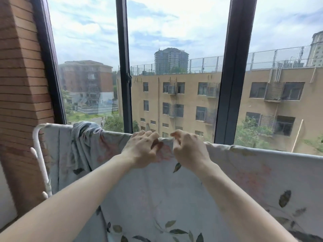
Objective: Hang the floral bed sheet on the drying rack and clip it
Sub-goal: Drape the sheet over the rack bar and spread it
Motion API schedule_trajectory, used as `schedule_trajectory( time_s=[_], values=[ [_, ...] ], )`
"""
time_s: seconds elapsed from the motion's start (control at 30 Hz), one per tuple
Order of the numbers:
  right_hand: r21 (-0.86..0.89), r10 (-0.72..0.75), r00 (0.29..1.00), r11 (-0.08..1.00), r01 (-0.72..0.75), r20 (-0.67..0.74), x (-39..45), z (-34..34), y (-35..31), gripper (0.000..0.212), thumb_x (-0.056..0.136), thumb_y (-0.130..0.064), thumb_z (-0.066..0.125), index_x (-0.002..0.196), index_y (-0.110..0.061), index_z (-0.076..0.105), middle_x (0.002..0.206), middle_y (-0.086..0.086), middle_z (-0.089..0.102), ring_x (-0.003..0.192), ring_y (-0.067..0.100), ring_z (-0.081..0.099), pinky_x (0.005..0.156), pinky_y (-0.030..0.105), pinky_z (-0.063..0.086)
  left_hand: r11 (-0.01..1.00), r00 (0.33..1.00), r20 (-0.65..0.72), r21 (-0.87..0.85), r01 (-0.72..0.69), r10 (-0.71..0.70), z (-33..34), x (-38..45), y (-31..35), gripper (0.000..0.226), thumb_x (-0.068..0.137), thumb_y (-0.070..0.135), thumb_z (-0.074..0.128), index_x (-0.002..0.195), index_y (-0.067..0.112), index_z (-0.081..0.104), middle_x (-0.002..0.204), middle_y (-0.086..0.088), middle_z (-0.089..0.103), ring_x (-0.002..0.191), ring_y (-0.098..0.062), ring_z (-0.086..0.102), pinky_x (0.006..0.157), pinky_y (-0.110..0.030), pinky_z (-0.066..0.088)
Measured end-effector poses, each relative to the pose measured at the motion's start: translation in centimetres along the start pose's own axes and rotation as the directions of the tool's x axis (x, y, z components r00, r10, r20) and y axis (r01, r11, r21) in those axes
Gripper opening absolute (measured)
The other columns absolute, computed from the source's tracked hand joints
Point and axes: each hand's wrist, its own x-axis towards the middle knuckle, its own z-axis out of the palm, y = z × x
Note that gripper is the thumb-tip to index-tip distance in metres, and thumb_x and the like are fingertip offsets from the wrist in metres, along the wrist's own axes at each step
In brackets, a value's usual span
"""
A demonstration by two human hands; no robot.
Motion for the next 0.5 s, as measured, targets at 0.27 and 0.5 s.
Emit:
schedule_trajectory(
  time_s=[0.27,0.5],
  values=[
    [-0.232,0.050,0.990,0.969,-0.080,-0.133,0.7,2.2,1.7,0.036,0.101,-0.042,0.040,0.070,-0.026,0.052,0.078,-0.006,0.069,0.081,0.022,0.063,0.086,0.038,0.039,0.998,0.999,-0.025,0.037,0.048,-0.048,-1.6,-0.5,-11.7,0.030,0.101,0.061,0.037,0.100,0.036,0.052,0.099,0.015,0.061,0.100,-0.015,0.051,0.096,-0.039,0.038],
    [-0.269,0.119,0.975,0.948,-0.168,-0.188,0.3,2.2,0.6,0.046,0.102,-0.046,0.044,0.063,-0.023,0.055,0.065,-0.005,0.064,0.066,0.023,0.047,0.082,0.037,0.037,0.999,0.992,-0.119,0.017,-0.042,0.044,-1.4,-1.3,-16.4,0.020,0.096,0.057,0.034,0.093,0.039,0.043,0.089,0.018,0.054,0.089,-0.014,0.049,0.091,-0.037,0.034]
  ],
)
